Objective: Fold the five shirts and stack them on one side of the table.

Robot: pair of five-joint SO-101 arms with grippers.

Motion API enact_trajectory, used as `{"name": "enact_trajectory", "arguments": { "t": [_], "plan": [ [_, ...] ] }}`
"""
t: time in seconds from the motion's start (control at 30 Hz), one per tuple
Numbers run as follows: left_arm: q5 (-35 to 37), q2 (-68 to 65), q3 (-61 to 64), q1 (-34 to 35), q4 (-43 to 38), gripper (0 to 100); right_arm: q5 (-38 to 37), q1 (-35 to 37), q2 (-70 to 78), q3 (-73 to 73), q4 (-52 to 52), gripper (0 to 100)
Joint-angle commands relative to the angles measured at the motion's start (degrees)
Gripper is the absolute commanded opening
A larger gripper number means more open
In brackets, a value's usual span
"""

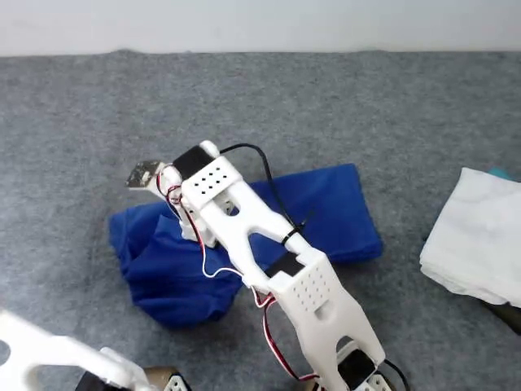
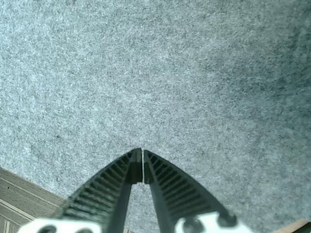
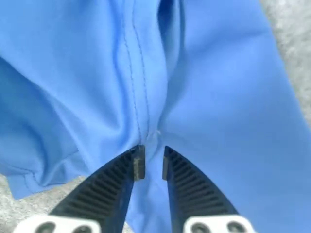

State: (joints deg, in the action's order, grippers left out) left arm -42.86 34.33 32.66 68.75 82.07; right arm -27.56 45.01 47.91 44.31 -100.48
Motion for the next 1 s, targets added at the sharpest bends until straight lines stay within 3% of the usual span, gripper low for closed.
{"name": "enact_trajectory", "arguments": {
  "t": [0.0, 0.33, 0.97],
  "plan": [
    [-0.1, 1.8, -0.3, -0.4, -1.0, 2, -0.5, -1.6, 2.0, 2.2, -0.5, 6.9],
    [-0.1, 1.8, -0.5, -0.4, -0.9, 2, -0.5, -9.3, 1.4, 7.6, -2.5, 6.9],
    [-0.1, 1.8, -0.7, -0.4, -1.1, 2, 2.5, 1.5, -6.7, 7.6, -2.5, 6.9]
  ]
}}
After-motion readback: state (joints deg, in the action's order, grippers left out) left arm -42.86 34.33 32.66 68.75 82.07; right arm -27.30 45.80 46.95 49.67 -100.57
